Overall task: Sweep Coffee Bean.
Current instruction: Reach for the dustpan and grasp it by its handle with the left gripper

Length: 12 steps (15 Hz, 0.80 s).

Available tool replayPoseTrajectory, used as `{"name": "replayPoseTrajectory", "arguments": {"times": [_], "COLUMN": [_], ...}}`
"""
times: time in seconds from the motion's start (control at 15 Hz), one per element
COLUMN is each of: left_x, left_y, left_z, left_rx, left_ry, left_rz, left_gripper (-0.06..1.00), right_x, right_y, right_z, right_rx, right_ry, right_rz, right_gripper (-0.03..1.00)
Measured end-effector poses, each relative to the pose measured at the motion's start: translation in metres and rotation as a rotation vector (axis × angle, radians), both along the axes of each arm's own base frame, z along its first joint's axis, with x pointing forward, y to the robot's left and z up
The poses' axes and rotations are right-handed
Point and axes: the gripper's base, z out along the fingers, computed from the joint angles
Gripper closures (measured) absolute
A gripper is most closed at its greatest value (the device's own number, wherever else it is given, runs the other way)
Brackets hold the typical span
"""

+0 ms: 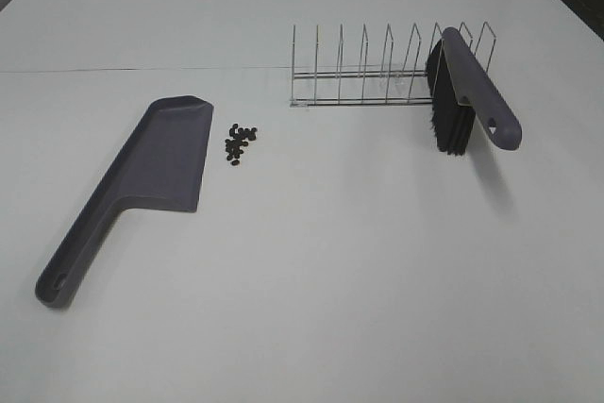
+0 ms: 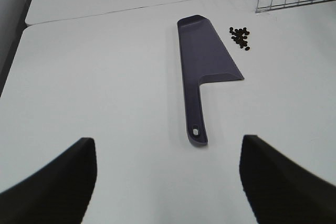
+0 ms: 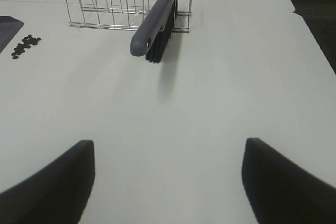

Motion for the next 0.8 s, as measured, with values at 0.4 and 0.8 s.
{"name": "replayPoseTrajectory", "arguments": {"times": [0.4,0.8], "left_x": [0.0,0.0], "left_y": [0.0,0.0], "left_z": [0.0,0.0], "left_rx": [0.0,0.0], "left_ry": [0.0,0.0], "left_rz": [0.0,0.0], "left_gripper": [0.25,0.25], "right_x": [0.0,0.0], "right_y": [0.0,0.0], "right_z": [0.0,0.0], "right_rx": [0.0,0.0], "right_ry": [0.0,0.0], "right_rz": [0.0,0.0], "right_gripper": [0.31,0.31]}}
